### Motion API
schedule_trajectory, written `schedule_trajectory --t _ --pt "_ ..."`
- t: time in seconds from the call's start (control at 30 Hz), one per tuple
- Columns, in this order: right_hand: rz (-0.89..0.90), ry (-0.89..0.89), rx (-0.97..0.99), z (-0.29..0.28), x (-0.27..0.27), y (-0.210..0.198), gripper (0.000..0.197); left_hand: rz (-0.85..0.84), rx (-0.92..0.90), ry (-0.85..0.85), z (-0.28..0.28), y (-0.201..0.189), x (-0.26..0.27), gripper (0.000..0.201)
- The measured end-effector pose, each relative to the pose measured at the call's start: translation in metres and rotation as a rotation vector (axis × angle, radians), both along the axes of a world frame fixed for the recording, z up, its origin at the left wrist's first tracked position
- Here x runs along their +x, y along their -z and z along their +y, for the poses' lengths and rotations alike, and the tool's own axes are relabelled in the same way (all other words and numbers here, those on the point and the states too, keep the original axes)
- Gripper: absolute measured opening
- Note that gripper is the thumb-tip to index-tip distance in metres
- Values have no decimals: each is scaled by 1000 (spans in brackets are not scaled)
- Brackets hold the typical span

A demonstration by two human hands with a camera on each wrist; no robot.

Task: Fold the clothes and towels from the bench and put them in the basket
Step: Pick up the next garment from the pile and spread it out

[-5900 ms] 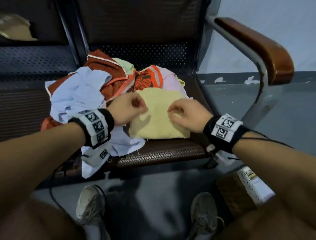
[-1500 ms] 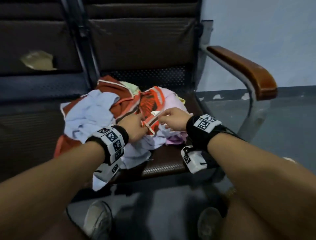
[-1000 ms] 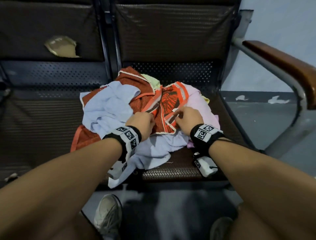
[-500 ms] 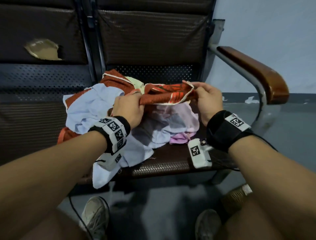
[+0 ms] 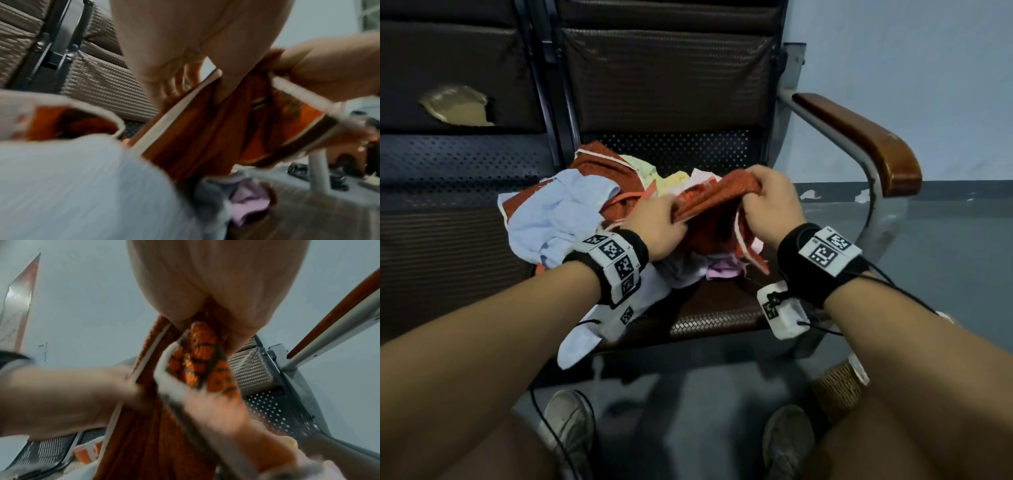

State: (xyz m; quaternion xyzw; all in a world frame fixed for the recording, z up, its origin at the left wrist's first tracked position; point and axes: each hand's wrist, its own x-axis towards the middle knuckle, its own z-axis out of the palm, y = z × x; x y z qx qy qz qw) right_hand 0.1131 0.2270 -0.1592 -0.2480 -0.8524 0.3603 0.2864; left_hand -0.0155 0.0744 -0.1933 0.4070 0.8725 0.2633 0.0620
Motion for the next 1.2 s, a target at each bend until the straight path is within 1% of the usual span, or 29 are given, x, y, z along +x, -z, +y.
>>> schedule_trajectory --t 0.03,0.07,0.1,0.13,0.17,0.2,0.23,0.27,0.33,0.37,0.43,0.47,0.53,0.57,0.6,0.63,0.67,0.7,0.73,0.77,0.83,0.9,0.97,1.0,1.03,1.1,1.13,1.17,1.2 --pt "66 31 -44 3 1 -2 34 26 -172 -22 -6 6 -4 20" --pt "130 75 -92 7 2 -3 34 55 -292 -50 -12 10 -8 23" --pt "178 133 -125 12 3 -5 34 87 -345 -78 -16 11 -11 25" --pt "203 187 -146 17 5 -7 33 124 -326 -101 -17 10 -12 25" --pt "209 224 -160 23 8 -7 30 154 -260 -120 -15 6 -11 24" --pt "199 239 -176 27 11 -6 26 158 -152 -143 -12 1 -9 24" --pt "176 234 -186 30 13 -4 21 116 -1 -173 -8 -6 -6 25" --pt "143 211 -195 30 15 -1 18 17 174 -200 -1 -14 -3 28" --pt "53 140 -155 25 18 4 12 -319 504 -225 12 -33 8 39" --pt "9 107 -110 22 19 4 8 -488 618 -229 20 -42 12 38" --pt "-22 62 -61 16 17 3 7 -790 759 -253 31 -57 15 30" --pt "-20 42 -46 15 17 3 12 -953 830 -260 34 -61 16 33" --pt "-35 -2 15 14 17 2 21 -1247 919 -183 35 -65 17 41" --pt "-49 -33 35 13 19 3 17 -1329 905 -138 35 -65 18 44" --pt "-56 -72 36 12 21 4 6 -1350 877 -137 35 -63 17 44" --pt "-54 -99 24 10 23 5 10 -1308 837 -180 37 -61 17 43" --pt "-43 -124 10 9 25 7 19 -1214 795 -265 39 -58 14 40" --pt "-36 -140 15 8 27 8 24 -1108 757 -360 40 -56 12 34" --pt "-29 -157 54 7 28 8 26 -1030 734 -431 41 -53 9 26" --pt "-34 -181 108 5 28 6 26 -1006 731 -458 42 -52 9 18" --pt "-103 -277 184 1 27 4 28 -1017 736 -425 41 -52 11 12" --pt "-303 -361 243 -6 27 6 31 -1047 779 -362 39 -54 16 14" --pt "-474 -365 233 -13 23 12 23 -1119 878 -368 38 -58 18 23" --pt "-513 -347 205 -16 21 16 18 -1150 914 -371 39 -60 20 27" --pt "-535 -323 170 -18 17 20 28 -1172 940 -352 39 -62 23 29" --pt "-544 -293 84 -25 10 29 57 -1211 962 -277 39 -67 29 28" --pt "-540 -288 62 -29 6 34 63 -1233 962 -235 38 -69 31 28" --pt "-534 -287 61 -33 3 39 62 -1252 958 -199 38 -71 33 28" --pt "-521 -265 79 -35 -1 43 57 -1264 955 -167 37 -72 34 29"
